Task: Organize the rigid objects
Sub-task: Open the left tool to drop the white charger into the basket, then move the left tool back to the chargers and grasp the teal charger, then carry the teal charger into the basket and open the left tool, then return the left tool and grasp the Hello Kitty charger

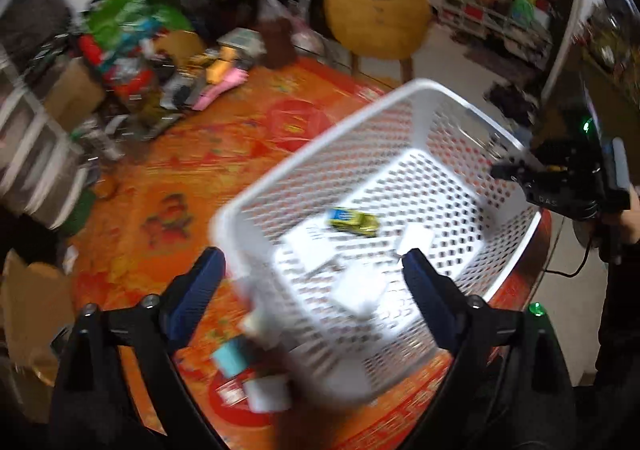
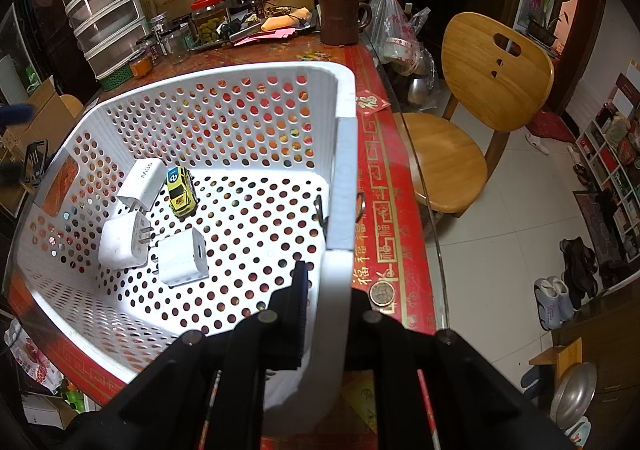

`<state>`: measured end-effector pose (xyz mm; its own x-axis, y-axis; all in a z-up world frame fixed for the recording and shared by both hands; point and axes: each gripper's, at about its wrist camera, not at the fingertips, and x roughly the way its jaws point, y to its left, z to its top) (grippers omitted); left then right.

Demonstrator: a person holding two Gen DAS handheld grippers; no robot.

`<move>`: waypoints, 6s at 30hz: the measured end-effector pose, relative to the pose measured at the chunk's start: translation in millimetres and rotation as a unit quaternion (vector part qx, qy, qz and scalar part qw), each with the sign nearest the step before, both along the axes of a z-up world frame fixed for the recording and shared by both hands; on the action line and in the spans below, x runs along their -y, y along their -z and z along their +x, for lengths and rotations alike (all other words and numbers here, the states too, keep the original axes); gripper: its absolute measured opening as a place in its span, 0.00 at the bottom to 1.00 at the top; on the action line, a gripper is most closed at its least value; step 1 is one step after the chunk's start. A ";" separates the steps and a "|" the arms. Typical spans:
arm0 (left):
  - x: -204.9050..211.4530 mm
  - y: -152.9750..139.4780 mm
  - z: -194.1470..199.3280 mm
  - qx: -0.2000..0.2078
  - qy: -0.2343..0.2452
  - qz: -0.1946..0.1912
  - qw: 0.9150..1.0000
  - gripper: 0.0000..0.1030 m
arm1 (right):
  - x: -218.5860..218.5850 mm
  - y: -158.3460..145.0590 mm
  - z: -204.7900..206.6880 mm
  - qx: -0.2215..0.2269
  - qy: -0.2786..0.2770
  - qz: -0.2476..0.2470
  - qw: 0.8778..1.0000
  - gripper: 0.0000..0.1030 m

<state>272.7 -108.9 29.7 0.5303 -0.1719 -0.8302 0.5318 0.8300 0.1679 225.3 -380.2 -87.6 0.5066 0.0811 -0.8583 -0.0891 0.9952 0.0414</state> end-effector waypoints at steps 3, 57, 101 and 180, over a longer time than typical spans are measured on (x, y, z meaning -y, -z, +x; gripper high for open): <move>-54.6 -17.5 -2.3 0.025 -0.051 -0.007 0.998 0.97 | 0.9 0.2 0.1 0.002 0.000 0.002 1.000 0.09; -149.4 191.1 50.8 -0.164 -0.156 -0.041 0.973 0.54 | -2.3 0.2 -2.0 0.002 0.003 -0.004 1.000 0.09; 60.9 141.3 64.2 -0.157 -0.014 0.051 0.986 0.55 | -2.7 1.7 -2.9 0.000 -0.002 -0.003 1.000 0.09; -143.3 166.6 28.9 -0.141 -0.093 -0.111 0.979 0.93 | 1.3 1.4 -1.9 0.003 -0.002 0.002 1.000 0.10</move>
